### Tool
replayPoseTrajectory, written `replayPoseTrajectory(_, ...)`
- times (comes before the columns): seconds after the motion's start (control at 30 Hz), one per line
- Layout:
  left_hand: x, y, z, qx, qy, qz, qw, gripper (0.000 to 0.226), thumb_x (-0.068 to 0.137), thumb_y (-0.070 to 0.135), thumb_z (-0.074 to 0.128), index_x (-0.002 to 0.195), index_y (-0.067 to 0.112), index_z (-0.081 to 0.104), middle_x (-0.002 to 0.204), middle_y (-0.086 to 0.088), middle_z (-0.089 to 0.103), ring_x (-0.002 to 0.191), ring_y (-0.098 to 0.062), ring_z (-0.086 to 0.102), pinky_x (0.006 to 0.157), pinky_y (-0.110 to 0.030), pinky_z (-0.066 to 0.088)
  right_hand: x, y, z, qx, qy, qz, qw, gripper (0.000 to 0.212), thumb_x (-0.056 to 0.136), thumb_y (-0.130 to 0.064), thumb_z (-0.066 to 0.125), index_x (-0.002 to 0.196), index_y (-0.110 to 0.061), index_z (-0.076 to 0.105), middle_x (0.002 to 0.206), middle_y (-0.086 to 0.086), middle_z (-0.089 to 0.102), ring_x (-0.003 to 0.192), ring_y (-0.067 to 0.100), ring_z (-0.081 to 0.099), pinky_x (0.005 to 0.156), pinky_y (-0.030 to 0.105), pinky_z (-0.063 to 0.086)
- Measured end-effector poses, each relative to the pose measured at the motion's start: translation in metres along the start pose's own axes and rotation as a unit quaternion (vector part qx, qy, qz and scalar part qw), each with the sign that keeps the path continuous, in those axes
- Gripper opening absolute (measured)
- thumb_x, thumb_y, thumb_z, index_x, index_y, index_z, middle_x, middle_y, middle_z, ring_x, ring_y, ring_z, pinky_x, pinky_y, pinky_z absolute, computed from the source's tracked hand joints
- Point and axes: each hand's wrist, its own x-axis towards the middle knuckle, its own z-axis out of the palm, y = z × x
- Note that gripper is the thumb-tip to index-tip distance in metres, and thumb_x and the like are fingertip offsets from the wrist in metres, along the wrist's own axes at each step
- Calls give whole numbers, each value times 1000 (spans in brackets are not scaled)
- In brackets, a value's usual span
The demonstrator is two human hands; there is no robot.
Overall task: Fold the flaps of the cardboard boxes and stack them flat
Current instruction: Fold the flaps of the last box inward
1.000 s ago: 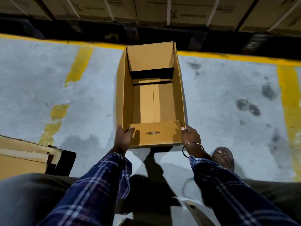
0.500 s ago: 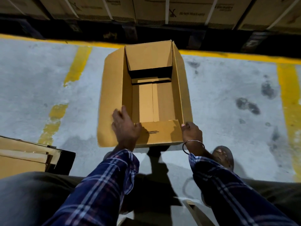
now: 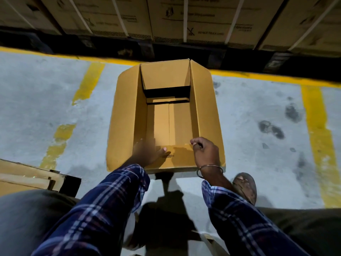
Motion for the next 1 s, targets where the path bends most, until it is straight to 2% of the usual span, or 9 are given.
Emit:
replayPoseTrajectory(0.13, -10, 8, -25, 40, -8, 9, 999, 88, 95, 81, 24, 158, 21, 32, 165, -18, 29, 151, -40, 22, 119, -56, 18, -8, -10, -12, -3, -5, -1, 1000, 21, 94, -7, 61, 97, -19, 78, 99, -3, 76, 95, 14, 69, 86, 26, 53)
replayPoseTrajectory(0.3, -15, 9, -32, 41, -11, 30, 999, 83, 98, 75, 27, 163, 23, 21, 166, -17, 28, 153, -40, 21, 120, -57, 17, -20, -35, -24, -20, -44, -11, 999, 21, 96, -11, 61, 103, -22, 77, 105, -5, 75, 100, 13, 68, 89, 29, 54)
replayPoseTrajectory(0.43, -10, 0, -7, 70, -42, 30, 996, 87, 96, 78, 28, 160, 19, 23, 163, -19, 32, 152, -39, 23, 117, -58, 22, -38, -52, -30, -19, -137, -46, 989, 20, 96, -14, 63, 107, -23, 77, 105, -7, 76, 96, 6, 68, 83, 15, 50)
replayPoseTrajectory(0.5, -5, -3, 4, 69, -37, 23, 997, 92, 95, 80, 27, 162, 19, 16, 167, -19, 23, 156, -39, 13, 119, -59, 16, -47, -61, -34, -25, -165, -54, 984, 20, 96, -15, 64, 109, -22, 77, 106, -7, 75, 96, 4, 67, 79, 9, 46)
replayPoseTrajectory(0.6, 0, 1, 2, 39, -36, 10, 999, 95, 94, 81, 29, 165, 22, 5, 171, -16, 11, 158, -38, -1, 123, -59, 6, -56, -81, -42, -29, -178, -57, 982, 20, 97, -16, 63, 111, -22, 76, 108, -5, 75, 97, 6, 68, 85, 22, 52)
replayPoseTrajectory(0.67, 1, 4, -7, 41, -48, 6, 998, 87, 97, 76, 31, 163, 22, 16, 168, -16, 23, 155, -39, 12, 121, -57, 13, -59, -100, -53, -49, -186, -64, 979, 22, 97, -21, 63, 116, -24, 74, 109, -5, 75, 98, 7, 67, 86, 26, 54)
replayPoseTrajectory(0.77, 0, 4, -22, 84, 9, 17, 996, 74, 99, 72, 31, 149, 18, 43, 155, -17, 42, 141, -38, 35, 112, -53, 30, -65, -133, -78, -112, -219, -105, 964, 27, 98, -33, 62, 124, -27, 68, 109, -4, 72, 98, 12, 64, 82, 29, 52)
replayPoseTrajectory(0.9, -19, 11, -50, 10, 213, 45, 976, 64, 104, 66, 24, 115, 16, 62, 114, -12, 67, 113, -31, 59, 97, -48, 41, -81, -170, -114, -190, -204, -170, 945, 32, 98, -40, 57, 129, -35, 60, 115, -8, 68, 105, 15, 61, 87, 38, 54)
replayPoseTrajectory(1.0, -42, 20, -64, -80, 190, 67, 976, 58, 107, 59, 26, 95, 16, 64, 88, -4, 67, 84, -23, 65, 75, -37, 48, -95, -182, -134, -241, -209, -189, 929, 36, 99, -41, 55, 135, -36, 56, 124, -7, 65, 110, 16, 60, 90, 40, 54)
